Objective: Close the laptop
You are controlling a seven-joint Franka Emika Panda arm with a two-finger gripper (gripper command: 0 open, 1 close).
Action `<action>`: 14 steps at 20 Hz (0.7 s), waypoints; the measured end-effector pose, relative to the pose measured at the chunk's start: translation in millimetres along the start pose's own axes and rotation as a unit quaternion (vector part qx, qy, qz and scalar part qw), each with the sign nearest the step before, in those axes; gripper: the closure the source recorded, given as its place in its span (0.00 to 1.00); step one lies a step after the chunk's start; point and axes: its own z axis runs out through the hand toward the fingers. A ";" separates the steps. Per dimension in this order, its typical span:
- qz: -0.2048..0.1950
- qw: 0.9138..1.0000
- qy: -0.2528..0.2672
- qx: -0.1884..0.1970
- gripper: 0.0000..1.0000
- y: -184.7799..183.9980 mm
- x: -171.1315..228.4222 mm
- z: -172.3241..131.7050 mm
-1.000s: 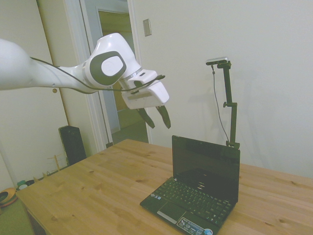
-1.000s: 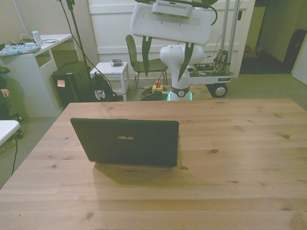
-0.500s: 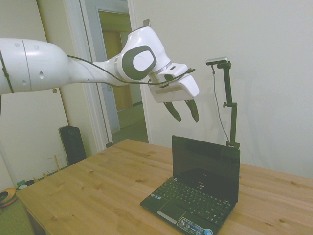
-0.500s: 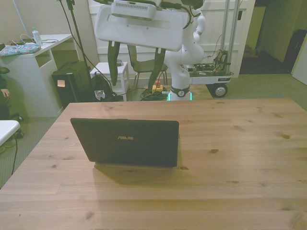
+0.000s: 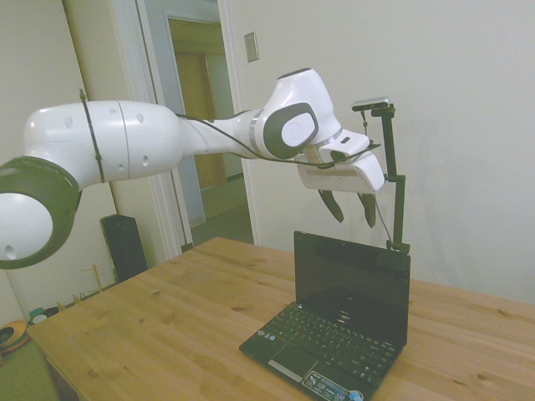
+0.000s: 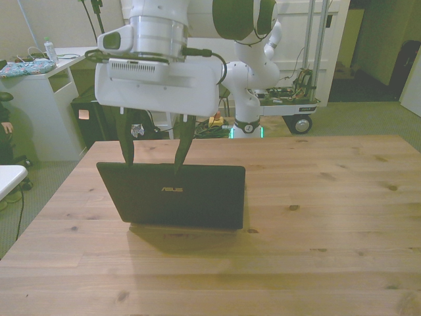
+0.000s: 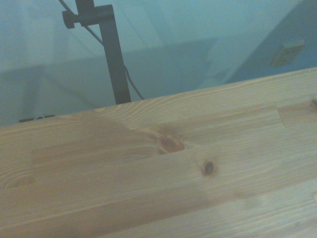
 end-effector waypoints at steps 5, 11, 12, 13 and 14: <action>-0.001 1.000 -0.005 0.001 1.00 -5.9 0.0 6.2; 0.005 1.000 -0.027 0.002 1.00 -5.5 -4.3 16.4; 0.007 0.999 -0.031 0.000 1.00 -4.2 -4.4 17.3; 0.008 0.999 -0.035 -0.002 1.00 -2.8 -4.1 17.7; 0.009 0.999 -0.037 -0.005 1.00 -0.8 -3.4 18.1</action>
